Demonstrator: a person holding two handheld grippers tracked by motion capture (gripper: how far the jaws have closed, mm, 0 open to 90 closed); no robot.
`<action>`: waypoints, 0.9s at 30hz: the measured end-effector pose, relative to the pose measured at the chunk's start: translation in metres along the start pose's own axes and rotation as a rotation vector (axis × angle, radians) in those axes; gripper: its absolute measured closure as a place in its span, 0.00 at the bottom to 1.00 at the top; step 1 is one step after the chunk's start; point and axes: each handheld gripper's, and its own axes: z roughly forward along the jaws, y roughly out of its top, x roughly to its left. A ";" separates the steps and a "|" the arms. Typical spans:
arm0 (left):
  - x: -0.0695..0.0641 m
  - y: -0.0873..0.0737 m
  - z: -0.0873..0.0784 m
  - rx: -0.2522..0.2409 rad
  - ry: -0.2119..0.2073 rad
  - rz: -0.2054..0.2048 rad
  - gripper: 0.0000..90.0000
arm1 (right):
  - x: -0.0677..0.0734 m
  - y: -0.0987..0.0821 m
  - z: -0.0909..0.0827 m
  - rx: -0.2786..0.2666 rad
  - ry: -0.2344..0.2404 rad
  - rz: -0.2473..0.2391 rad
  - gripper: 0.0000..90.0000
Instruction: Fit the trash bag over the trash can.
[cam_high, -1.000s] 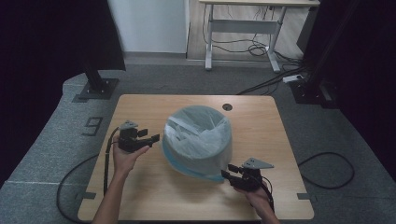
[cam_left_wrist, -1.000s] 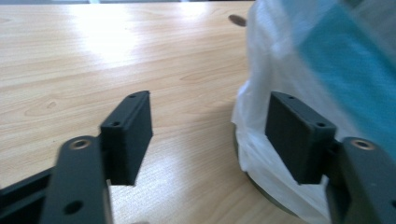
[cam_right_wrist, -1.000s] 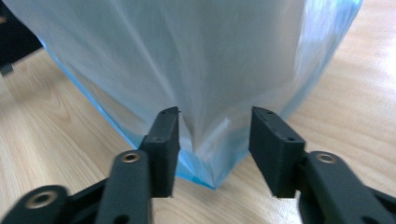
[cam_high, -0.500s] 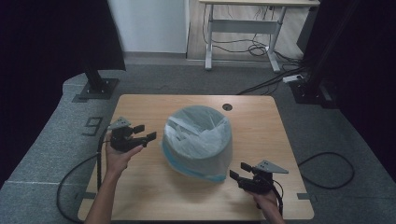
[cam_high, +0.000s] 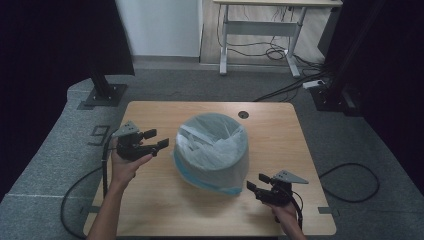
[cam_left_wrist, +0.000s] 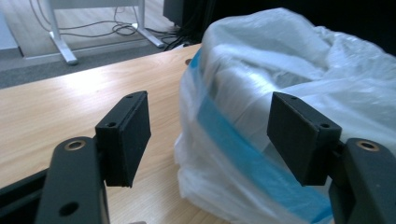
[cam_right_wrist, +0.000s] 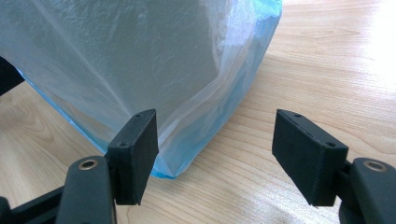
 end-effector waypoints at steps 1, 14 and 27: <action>-0.001 0.003 0.001 0.007 -0.001 0.001 0.33 | 0.000 0.000 0.000 0.000 0.003 0.004 0.34; -0.047 0.054 0.034 0.095 -0.037 0.112 0.33 | 0.004 -0.007 -0.005 0.007 0.017 0.001 0.35; -0.070 0.090 0.099 0.233 -0.087 0.126 0.33 | 0.004 -0.009 -0.013 -0.016 0.006 -0.006 0.36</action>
